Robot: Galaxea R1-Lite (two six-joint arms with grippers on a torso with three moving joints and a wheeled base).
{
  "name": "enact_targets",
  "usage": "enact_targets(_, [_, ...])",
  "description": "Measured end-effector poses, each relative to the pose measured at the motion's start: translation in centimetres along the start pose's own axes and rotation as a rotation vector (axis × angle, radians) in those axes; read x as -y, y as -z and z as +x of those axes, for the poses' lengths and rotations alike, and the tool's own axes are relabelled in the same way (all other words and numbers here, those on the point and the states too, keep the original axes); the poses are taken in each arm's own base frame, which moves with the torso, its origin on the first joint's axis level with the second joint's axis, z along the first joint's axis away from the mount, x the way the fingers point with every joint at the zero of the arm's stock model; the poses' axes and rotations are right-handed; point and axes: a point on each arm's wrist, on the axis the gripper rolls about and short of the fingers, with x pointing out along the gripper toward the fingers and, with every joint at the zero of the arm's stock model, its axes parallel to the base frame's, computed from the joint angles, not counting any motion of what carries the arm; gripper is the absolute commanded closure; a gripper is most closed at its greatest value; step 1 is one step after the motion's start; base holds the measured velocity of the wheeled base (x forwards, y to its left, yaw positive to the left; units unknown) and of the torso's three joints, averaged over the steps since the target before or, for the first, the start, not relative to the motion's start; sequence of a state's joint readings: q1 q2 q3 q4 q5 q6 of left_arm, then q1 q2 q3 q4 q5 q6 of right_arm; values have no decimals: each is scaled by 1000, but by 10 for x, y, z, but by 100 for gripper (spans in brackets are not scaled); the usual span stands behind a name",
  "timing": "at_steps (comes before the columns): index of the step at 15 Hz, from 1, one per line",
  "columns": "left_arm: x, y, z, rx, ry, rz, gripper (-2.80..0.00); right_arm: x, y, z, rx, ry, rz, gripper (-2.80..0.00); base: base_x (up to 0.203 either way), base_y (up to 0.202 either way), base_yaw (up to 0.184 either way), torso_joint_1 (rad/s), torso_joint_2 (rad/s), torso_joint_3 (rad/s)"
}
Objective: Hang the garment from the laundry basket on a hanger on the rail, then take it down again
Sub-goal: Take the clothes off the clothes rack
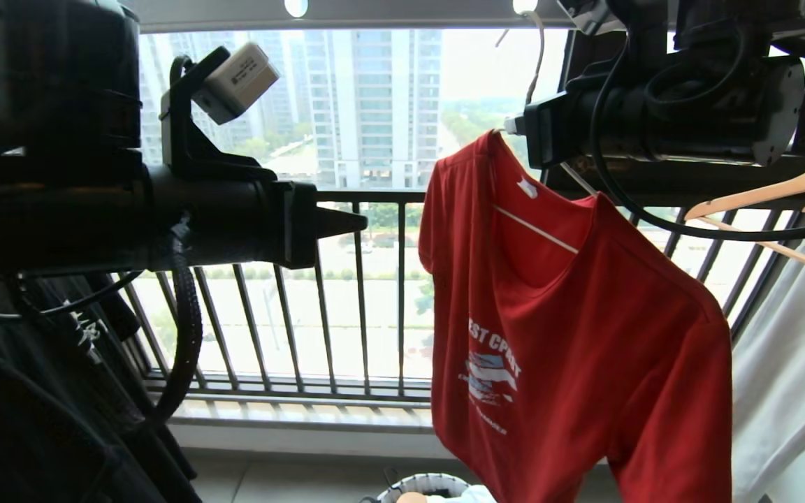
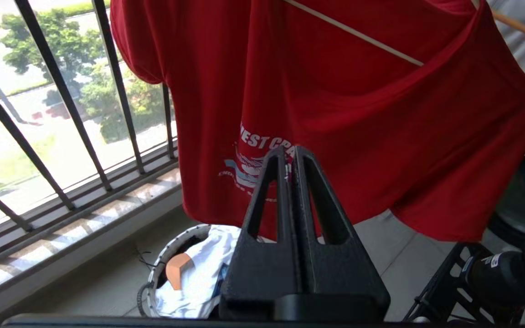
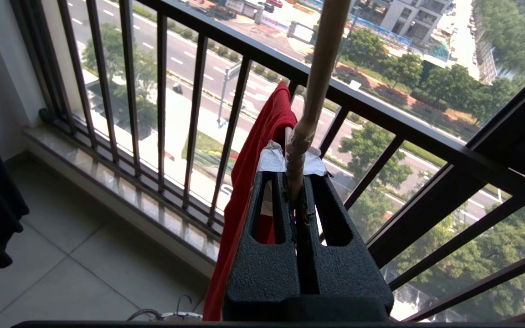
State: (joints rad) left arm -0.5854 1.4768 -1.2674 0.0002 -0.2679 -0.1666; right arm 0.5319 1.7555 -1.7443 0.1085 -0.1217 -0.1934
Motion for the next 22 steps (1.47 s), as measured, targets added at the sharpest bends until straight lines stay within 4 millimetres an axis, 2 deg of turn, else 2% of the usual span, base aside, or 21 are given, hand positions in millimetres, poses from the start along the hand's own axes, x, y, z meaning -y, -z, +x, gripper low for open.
enact_targets(2, [-6, 3, 28, 45, 23, -71, -280, 0, 0, 0, -1, -4, 0, 0, 0, 0, 0, 0, 0, 0])
enact_targets(4, [-5, 10, 48, 50, 50, -118, -280, 0, 0, -1, -2, -4, 0, 0, 0, 0, 0, 0, 0, 0])
enact_targets(9, [1, 22, 84, 122, 118, -127, -280, 0, -1, -4, -3, -7, -2, 0, 0, 0, 0, 0, 0, 0])
enact_targets(11, [2, 19, 99, 139, 117, -116, -280, 1, -1, -5, -2, -5, -2, 0, 0, 0, 0, 0, 0, 0])
enact_targets(16, [-6, 13, 144, 201, -36, -2, -280, 1, -3, -8, 1, -6, -2, 0, 0, 0, 0, 0, 0, 0])
enact_targets(22, [-21, 8, 184, 265, -188, 93, -280, 1, -3, -10, -6, -7, -5, 0, 0, 0, 0, 0, 0, 0])
